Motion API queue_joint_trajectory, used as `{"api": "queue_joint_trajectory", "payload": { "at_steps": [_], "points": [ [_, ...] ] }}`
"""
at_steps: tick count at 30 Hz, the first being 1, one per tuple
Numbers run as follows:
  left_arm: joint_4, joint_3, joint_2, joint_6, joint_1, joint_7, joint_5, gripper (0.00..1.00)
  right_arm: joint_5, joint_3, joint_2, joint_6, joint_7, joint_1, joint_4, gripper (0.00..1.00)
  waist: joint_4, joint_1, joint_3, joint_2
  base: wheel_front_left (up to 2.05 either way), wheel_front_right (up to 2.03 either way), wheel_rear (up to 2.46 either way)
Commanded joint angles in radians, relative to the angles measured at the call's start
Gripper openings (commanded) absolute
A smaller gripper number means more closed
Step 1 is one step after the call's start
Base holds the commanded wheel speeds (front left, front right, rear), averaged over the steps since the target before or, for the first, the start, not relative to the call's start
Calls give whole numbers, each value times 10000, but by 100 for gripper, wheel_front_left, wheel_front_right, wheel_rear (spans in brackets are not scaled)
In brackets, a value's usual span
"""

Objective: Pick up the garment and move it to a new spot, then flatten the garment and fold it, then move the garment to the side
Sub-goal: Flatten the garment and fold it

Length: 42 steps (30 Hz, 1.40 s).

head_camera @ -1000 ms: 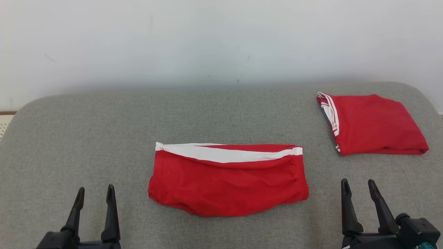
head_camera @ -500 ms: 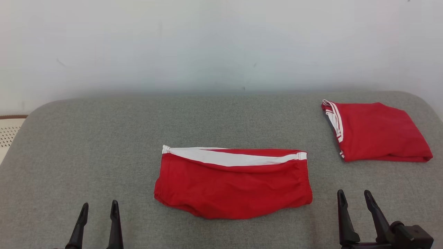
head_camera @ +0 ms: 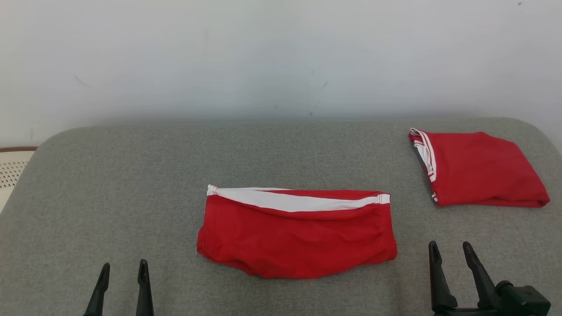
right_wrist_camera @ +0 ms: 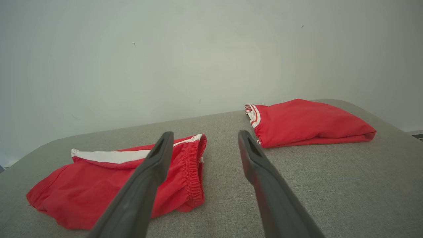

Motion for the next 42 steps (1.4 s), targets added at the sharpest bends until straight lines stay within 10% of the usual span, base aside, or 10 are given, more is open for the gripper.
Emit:
{"api": "queue_joint_trajectory", "payload": {
  "at_steps": [1,30,42],
  "points": [
    [-5,50,13,-21,234,-33,70,100,-63,1,23,5,4,120,-9,100,-7,0,12,0,0,0,0],
    [-26,122,-102,-151,115,-34,149,100,153,-119,28,5,-50,-251,246,100,-44,0,219,0,0,0,0],
    [176,-135,-249,-421,-325,-34,215,100,-326,-294,17,5,696,-2671,2310,100,625,0,660,0,0,0,0]
  ]
}}
